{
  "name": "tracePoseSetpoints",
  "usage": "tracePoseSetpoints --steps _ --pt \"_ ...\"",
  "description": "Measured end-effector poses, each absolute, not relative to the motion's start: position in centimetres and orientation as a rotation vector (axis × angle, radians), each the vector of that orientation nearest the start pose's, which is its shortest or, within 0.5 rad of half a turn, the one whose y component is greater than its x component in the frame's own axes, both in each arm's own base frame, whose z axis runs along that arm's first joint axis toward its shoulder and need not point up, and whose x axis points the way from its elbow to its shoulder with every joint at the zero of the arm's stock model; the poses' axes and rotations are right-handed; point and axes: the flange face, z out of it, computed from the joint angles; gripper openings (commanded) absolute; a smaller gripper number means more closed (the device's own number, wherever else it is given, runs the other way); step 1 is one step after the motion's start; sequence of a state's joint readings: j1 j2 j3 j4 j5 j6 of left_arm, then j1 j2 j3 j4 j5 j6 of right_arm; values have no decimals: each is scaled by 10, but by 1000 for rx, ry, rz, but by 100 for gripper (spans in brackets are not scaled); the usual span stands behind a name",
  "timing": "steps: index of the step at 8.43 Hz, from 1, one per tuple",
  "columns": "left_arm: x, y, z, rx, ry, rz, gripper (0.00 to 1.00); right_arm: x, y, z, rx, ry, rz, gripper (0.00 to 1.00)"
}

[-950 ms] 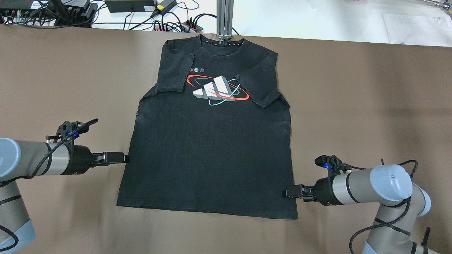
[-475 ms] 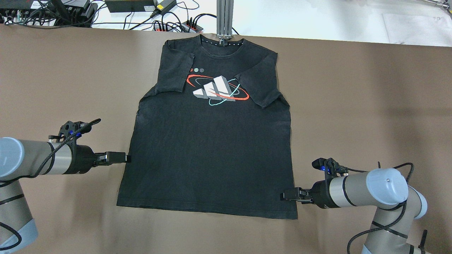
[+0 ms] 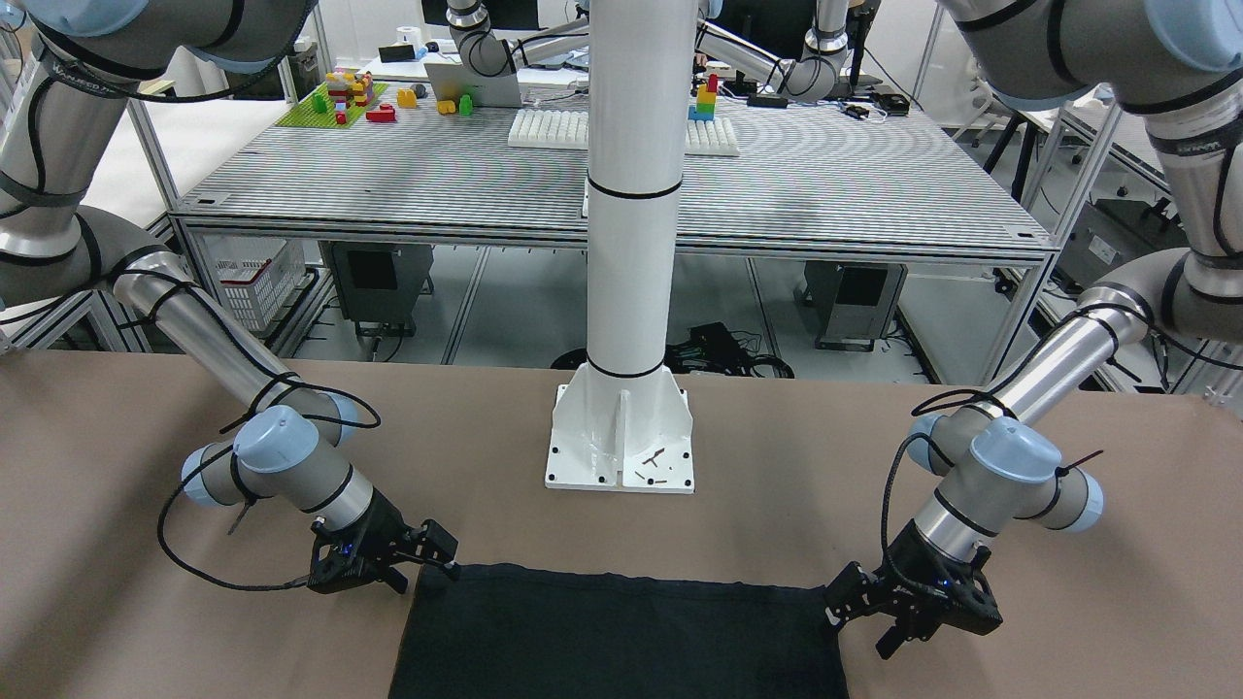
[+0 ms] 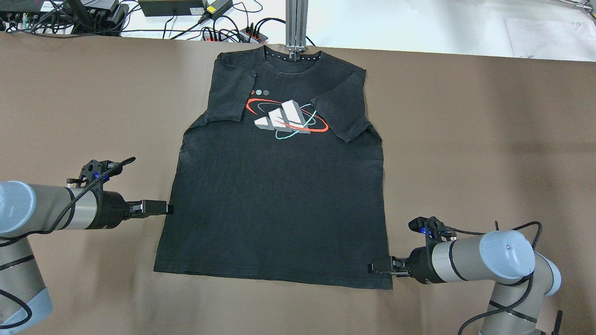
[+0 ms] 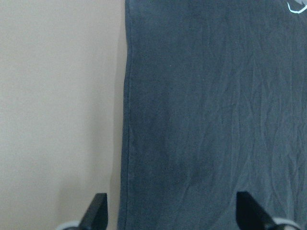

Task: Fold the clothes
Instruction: 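Grasp the hem corners with both grippers, pinching the edge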

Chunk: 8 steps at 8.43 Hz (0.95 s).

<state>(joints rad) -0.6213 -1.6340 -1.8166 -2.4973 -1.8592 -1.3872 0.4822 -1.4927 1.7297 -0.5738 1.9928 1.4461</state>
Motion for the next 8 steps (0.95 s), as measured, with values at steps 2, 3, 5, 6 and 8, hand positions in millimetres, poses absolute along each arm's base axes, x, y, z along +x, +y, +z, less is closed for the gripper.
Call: tracePoseSetpoints --steps 2,3,5,6,8 --pt "366 -391 408 250 1221 -200 94 -439 -318 431 17 -1259 41 46" --pt "368 -393 409 250 1219 -200 94 -443 -314 431 21 -1258 40 18" --pt "370 -395 410 251 1217 -201 94 -443 -311 429 23 -1261 42 0" --pt "371 -395 410 251 1218 -201 94 -441 -310 428 23 -1264 42 0" --pt "371 -395 408 252 1221 -200 94 -428 -305 427 28 -1266 39 0"
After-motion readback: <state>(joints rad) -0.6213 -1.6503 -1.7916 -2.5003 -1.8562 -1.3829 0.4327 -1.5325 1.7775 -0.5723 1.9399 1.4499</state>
